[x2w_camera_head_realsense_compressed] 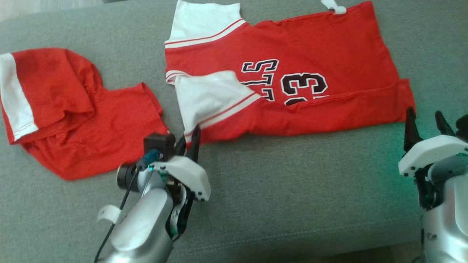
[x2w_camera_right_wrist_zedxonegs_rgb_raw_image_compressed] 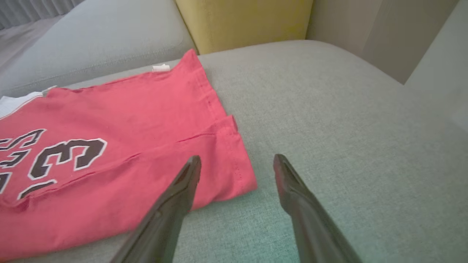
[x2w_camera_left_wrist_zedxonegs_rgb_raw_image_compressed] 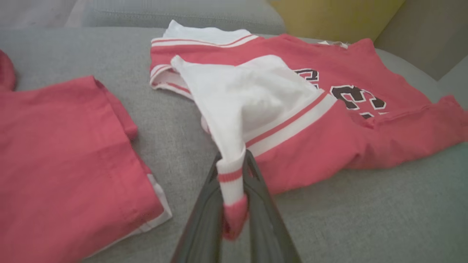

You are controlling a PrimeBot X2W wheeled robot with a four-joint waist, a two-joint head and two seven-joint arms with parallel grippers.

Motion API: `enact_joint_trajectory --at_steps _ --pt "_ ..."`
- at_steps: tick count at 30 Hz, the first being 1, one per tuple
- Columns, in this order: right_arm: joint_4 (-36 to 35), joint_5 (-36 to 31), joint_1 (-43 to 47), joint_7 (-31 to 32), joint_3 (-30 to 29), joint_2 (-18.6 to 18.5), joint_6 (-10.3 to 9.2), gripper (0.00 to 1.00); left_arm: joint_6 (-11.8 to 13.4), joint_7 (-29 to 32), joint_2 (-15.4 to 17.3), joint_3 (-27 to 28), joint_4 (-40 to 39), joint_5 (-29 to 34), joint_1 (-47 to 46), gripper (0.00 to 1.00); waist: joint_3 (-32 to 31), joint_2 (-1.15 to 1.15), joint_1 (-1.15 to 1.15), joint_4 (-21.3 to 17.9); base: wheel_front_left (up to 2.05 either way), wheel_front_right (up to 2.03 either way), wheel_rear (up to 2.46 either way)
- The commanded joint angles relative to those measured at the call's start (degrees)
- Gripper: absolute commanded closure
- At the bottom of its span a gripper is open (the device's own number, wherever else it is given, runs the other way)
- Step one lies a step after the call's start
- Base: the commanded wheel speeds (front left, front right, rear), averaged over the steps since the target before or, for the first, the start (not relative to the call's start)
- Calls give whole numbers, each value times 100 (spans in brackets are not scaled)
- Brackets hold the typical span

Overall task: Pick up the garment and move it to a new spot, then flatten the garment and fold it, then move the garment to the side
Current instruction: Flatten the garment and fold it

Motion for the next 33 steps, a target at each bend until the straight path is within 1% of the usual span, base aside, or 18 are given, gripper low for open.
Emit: enact_joint_trajectory --at_steps 1,4,8,17,18,19,27,33 --pt "-80 -58 -268 42 21 15 37 0 54 -97 82 149 -246 62 -288 100 51 0 0 43 0 0 0" --pt "224 -254 -474 102 -220 37 37 0 106 -142 96 122 -408 127 -350 100 158 0 0 106 0 0 0" --pt "611 -342 -730 207 -464 40 37 0 130 -64 148 67 -552 178 -406 100 314 0 0 166 0 0 0" --pt "1180 -221 -1172 273 -577 -54 37 0 168 81 276 -6 -715 229 -450 100 609 0 0 208 0 0 0" --pt "1238 -158 -1204 292 -556 -54 37 29 174 92 287 -9 -719 228 -450 100 616 0 0 206 0 0 0" --pt "1287 -81 -1231 293 -551 -56 37 100 179 104 302 -9 -716 227 -451 100 616 0 0 202 0 0 0" --pt "1520 155 -1122 256 -282 -255 37 100 190 190 479 -34 -583 210 -332 100 316 0 0 130 0 0 0" --pt "1503 346 -869 457 -50 -533 37 100 161 255 620 -69 -568 145 -92 100 -71 0 0 72 0 0 0"
